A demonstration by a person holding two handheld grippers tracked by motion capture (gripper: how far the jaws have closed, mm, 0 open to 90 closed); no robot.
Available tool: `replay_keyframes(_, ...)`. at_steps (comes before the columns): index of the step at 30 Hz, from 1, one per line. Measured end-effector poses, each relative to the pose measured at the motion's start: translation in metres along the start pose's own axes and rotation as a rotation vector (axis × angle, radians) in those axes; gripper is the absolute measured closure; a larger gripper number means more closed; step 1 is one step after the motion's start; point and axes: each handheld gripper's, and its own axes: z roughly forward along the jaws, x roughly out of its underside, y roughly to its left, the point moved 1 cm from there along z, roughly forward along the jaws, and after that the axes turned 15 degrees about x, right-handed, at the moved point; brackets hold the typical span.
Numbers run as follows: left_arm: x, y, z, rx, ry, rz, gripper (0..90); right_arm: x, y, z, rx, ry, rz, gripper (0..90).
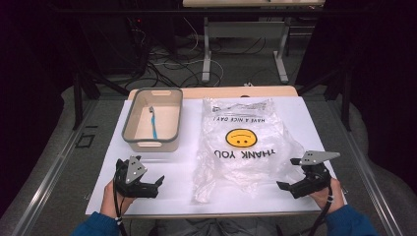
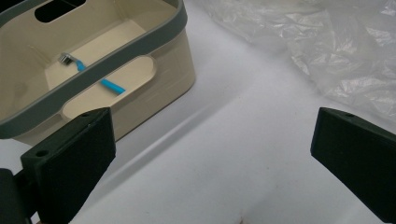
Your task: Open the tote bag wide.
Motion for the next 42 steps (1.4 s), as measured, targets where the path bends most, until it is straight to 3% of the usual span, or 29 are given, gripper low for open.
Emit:
replay_keyframes(13, -0.003, -0.005, 0.005, 0.006, 0.005, 0.003, 0.2, -0.001, 0.002, 0.001, 0.005, 0.003, -0.013, 0.0)
replay_keyframes(21, -0.005, -0.010, 0.010, 0.036, 0.004, -0.012, 0.2, -0.002, 0.003, 0.002, -0.003, 0.008, -0.020, 0.0)
replay_keyframes(29, -0.009, -0.021, 0.023, 0.076, 0.040, 0.006, 0.2, -0.002, 0.003, 0.003, 0.000, 0.007, -0.020, 0.4)
replay_keyframes(42, -0.015, -0.028, 0.035, 0.079, 0.050, 0.034, 0.2, -0.003, 0.002, 0.006, 0.007, 0.017, -0.014, 0.4)
